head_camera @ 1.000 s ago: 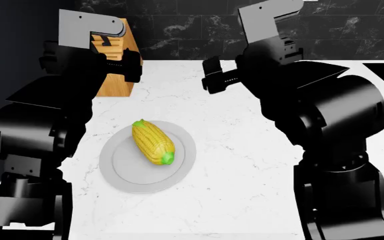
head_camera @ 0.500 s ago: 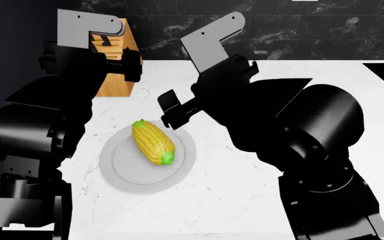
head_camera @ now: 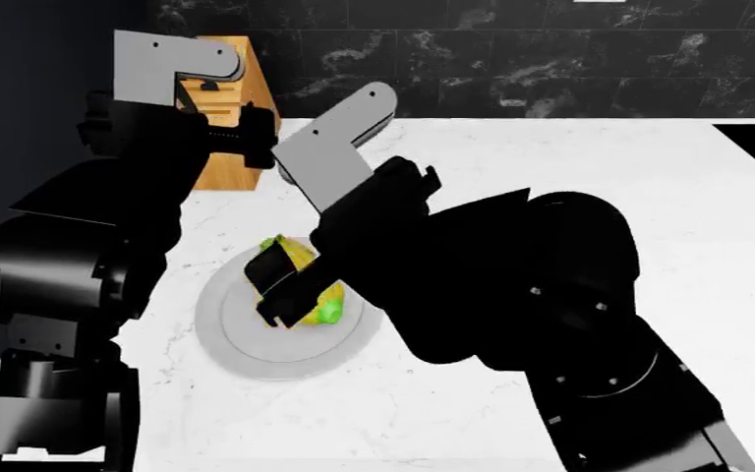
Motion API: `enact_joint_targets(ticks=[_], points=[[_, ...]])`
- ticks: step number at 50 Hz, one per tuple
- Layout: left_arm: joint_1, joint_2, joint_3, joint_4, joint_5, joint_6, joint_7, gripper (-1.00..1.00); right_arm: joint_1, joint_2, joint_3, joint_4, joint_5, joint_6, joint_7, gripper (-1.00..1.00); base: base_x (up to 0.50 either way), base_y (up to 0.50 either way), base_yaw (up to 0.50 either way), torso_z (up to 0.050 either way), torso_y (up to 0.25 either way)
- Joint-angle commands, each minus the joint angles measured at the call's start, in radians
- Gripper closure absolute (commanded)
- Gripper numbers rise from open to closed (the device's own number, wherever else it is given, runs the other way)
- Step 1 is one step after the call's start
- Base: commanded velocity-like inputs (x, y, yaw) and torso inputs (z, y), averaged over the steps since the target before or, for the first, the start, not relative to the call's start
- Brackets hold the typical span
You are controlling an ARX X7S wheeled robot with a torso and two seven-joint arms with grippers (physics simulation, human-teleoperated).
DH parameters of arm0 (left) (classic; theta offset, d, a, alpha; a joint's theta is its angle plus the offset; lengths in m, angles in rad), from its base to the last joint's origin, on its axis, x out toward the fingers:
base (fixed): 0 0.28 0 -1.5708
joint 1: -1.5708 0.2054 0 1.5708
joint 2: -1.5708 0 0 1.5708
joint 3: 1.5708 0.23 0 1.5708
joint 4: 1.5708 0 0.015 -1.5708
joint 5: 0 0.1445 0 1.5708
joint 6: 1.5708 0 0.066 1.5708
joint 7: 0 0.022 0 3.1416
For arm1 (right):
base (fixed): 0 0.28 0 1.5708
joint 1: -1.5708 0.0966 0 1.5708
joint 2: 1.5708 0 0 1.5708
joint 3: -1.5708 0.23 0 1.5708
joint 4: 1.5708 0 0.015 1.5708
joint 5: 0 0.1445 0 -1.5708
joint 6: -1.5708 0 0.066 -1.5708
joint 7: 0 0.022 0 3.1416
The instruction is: Place the corn on the top rack of the oven.
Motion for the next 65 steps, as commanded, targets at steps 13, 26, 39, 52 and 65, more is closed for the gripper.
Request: enact_joint_targets(ticks=[13, 26, 39, 52, 65], points=[[0.016, -0.011, -0.003, 0.013, -0.013, 0.004, -0.003, -1.00, -0.042, 0.005, -0.110, 0.031, 0.096, -0.057, 0.060, -1.00, 0.00, 0.00, 0.00, 0.000, 0.000], [0.017, -0.004, 0.006, 0.004, -0.016, 0.010, -0.009, -1.00, -0.054, 0.038, -0.160, 0.052, 0.082, -0.117, 0.026, -1.00, 0.00, 0.00, 0.00, 0.000, 0.000], [0.017, 0.001, 0.012, 0.004, -0.021, 0.009, -0.015, -1.00, -0.060, 0.055, -0.186, 0.059, 0.096, -0.142, 0.027, -1.00, 0.00, 0.00, 0.00, 0.000, 0.000], [0.020, -0.004, 0.017, -0.019, -0.022, 0.032, -0.013, -1.00, -0.050, 0.069, -0.216, 0.093, 0.077, -0.187, -0.008, -1.00, 0.00, 0.00, 0.00, 0.000, 0.000], [0.026, -0.007, 0.027, -0.045, -0.021, 0.060, -0.008, -1.00, -0.040, 0.077, -0.246, 0.129, 0.054, -0.229, -0.041, -1.00, 0.00, 0.00, 0.00, 0.000, 0.000]])
